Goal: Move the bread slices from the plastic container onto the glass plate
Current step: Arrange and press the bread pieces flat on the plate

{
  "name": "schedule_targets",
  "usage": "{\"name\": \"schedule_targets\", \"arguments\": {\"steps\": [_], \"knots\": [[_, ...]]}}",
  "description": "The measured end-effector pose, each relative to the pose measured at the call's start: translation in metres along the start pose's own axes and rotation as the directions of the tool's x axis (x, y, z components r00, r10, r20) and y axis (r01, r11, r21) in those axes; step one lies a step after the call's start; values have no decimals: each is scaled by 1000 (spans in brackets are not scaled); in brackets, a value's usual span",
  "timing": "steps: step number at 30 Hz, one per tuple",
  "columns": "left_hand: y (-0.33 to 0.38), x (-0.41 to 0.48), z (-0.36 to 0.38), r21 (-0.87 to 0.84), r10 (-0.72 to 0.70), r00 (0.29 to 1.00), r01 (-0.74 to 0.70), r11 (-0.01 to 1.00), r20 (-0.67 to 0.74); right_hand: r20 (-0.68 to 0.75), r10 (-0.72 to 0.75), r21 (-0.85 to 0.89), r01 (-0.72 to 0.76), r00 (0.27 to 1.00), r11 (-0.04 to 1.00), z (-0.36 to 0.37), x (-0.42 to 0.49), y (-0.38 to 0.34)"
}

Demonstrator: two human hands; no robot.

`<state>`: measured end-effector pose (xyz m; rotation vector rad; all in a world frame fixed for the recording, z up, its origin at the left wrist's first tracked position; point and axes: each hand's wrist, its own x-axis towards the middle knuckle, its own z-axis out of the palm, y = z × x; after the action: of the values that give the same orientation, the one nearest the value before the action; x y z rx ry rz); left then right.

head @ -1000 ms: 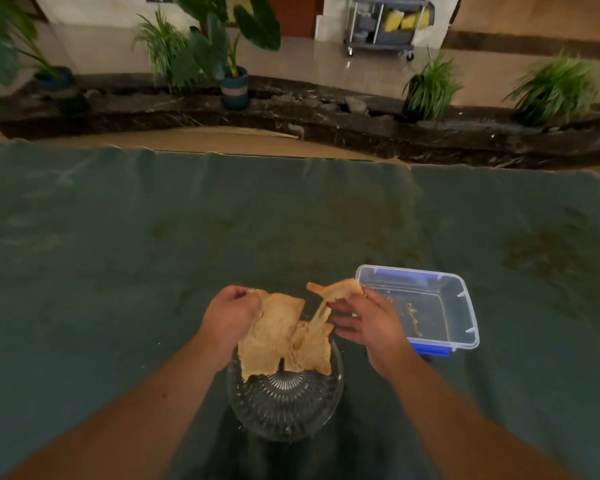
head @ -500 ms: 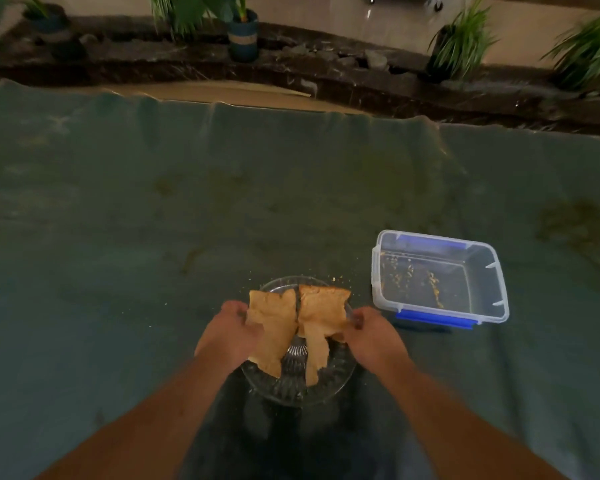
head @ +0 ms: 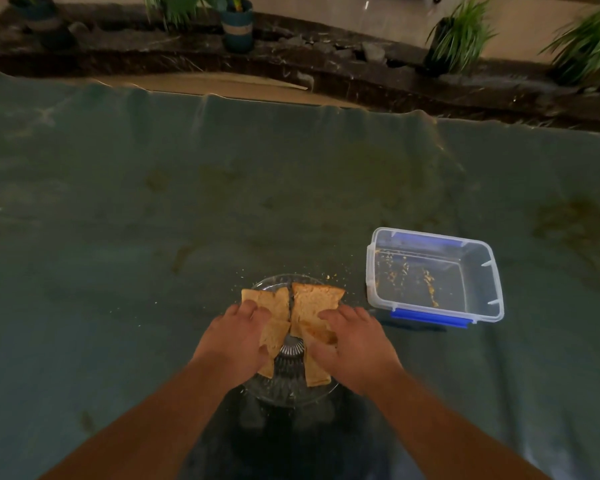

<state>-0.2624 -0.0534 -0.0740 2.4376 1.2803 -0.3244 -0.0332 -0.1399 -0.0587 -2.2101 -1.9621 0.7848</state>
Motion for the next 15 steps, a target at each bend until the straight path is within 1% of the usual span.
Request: {"name": "schedule_targets", "arguments": {"steps": [2,3,7,10,12,13,15], "knots": [[1,2,1,3,-3,1000,3,1000,3,106,-16,-88,26,994,996,3,0,1],[1,4,1,6,-6,1000,6,1000,7,128,-13,-99,26,992,995,4,1,1],[2,10,0,73,-15,1000,14,997,11,114,76,31,-80,991,996,-5,10,3],[5,15,0,115,-20,999,16,993,28,146,30,90,-43,989,995,-21,23,-4],[7,18,0,132,-30,998,24,991,49,225,-33,109,8,974,994,-34,37,-13],[8,19,0,141,-36,998,27,990,59,288,-66,103,38,955,994,-40,44,-18],[9,20,1,158,-46,996,34,987,72,453,-99,50,86,886,995,-46,56,-28]]}}
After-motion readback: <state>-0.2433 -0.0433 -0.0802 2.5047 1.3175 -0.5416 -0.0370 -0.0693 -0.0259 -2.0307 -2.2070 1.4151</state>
